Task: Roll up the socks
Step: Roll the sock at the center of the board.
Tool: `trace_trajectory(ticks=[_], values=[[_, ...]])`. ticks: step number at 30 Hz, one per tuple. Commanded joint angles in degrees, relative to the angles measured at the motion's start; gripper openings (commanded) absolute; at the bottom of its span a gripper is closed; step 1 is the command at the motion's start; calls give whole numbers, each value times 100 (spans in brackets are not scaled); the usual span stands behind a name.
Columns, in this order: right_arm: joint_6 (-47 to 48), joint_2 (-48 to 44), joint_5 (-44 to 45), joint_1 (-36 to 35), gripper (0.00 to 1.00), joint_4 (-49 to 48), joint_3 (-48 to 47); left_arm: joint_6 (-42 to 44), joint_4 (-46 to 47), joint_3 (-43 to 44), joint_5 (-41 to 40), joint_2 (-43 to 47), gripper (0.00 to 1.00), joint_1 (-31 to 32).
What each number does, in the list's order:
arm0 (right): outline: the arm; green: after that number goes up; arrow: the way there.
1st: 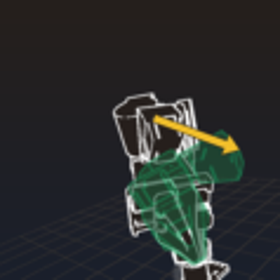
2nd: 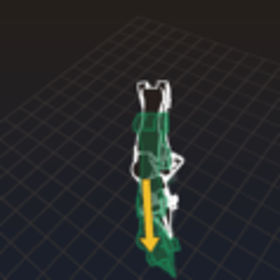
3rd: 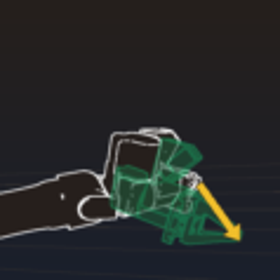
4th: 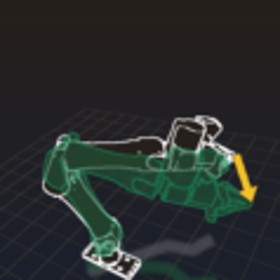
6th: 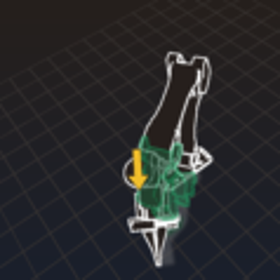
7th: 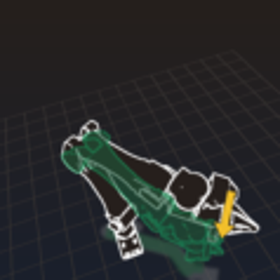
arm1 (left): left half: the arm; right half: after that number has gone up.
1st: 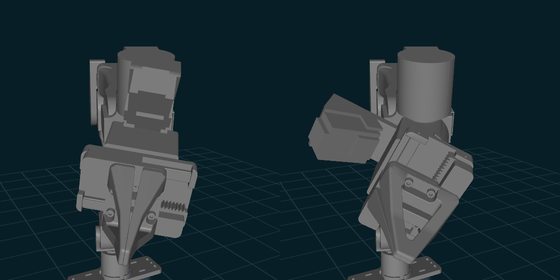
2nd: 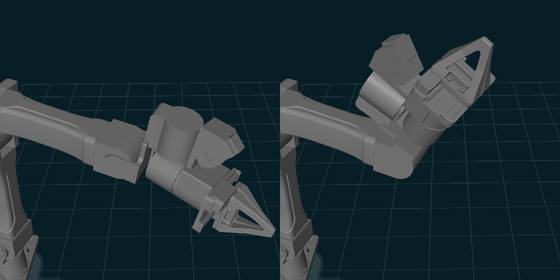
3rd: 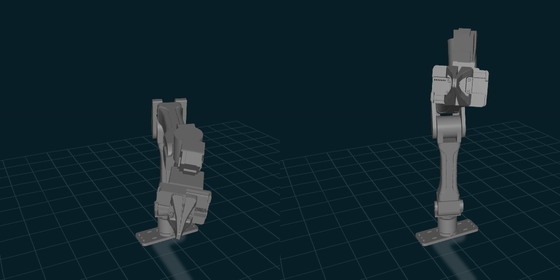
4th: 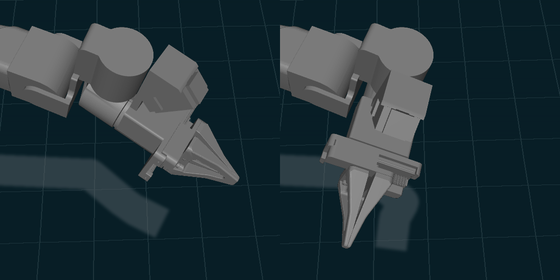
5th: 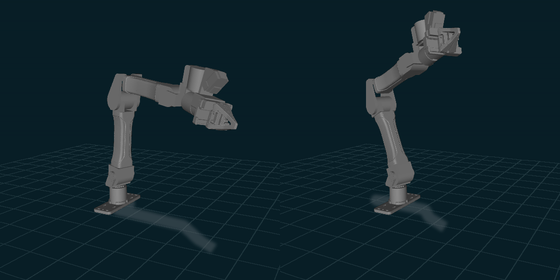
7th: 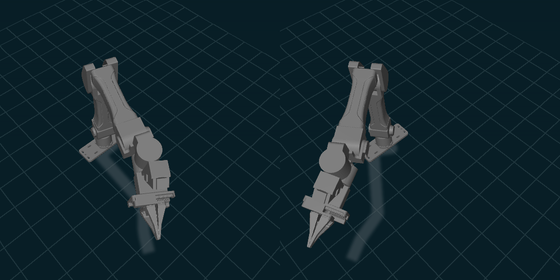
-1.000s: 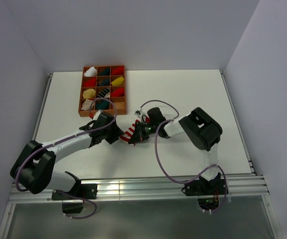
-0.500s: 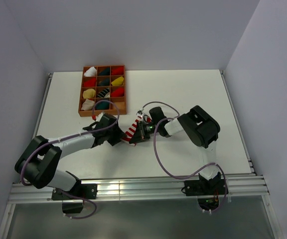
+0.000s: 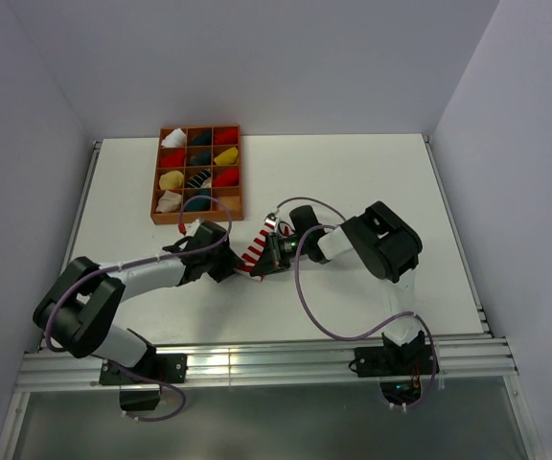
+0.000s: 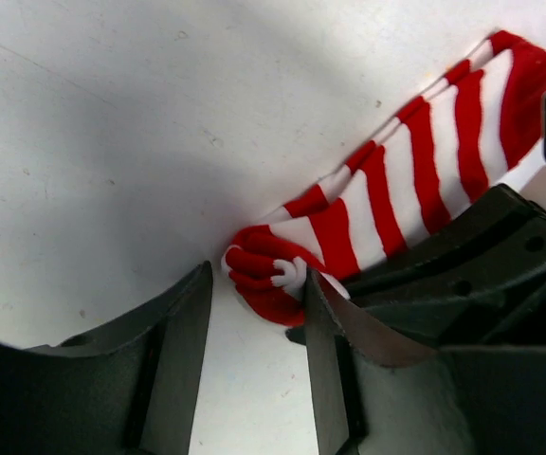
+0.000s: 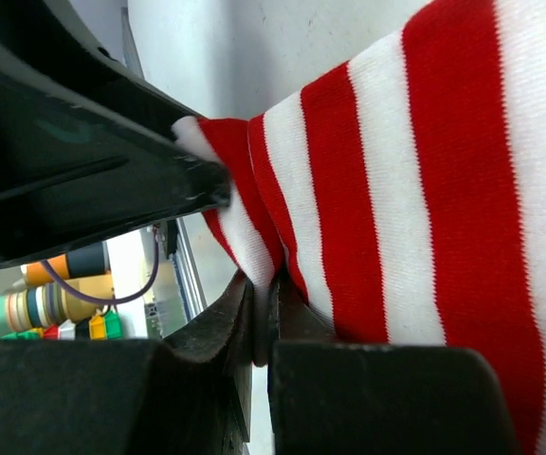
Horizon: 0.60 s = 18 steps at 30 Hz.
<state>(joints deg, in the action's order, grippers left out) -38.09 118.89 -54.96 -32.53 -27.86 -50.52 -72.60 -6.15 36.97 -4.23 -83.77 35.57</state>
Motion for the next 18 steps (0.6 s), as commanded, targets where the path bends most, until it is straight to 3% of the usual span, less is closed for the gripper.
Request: trace_trajectory(ticks=[1, 8, 11, 13, 14, 18], values=[[372, 469, 1040, 142, 0, 1080, 324, 123, -9, 64, -157, -314, 46, 81], [512, 223, 1172, 133, 1, 1151, 376, 290, -430, 486, -333, -755, 24, 275], [618, -58, 1364, 107, 4, 1160, 464, 342, -650, 618, -394, -843, 8, 319], [679, -530, 1610, 72, 14, 1064, 665, 413, -852, 723, -429, -878, 1, 336], [784, -734, 1872, 20, 21, 1020, 745, 448, -913, 767, -430, -887, 0, 345], [1171, -1780, 2787, -208, 34, 1115, 1026, 694, -1344, 1057, -500, -966, 0, 354]])
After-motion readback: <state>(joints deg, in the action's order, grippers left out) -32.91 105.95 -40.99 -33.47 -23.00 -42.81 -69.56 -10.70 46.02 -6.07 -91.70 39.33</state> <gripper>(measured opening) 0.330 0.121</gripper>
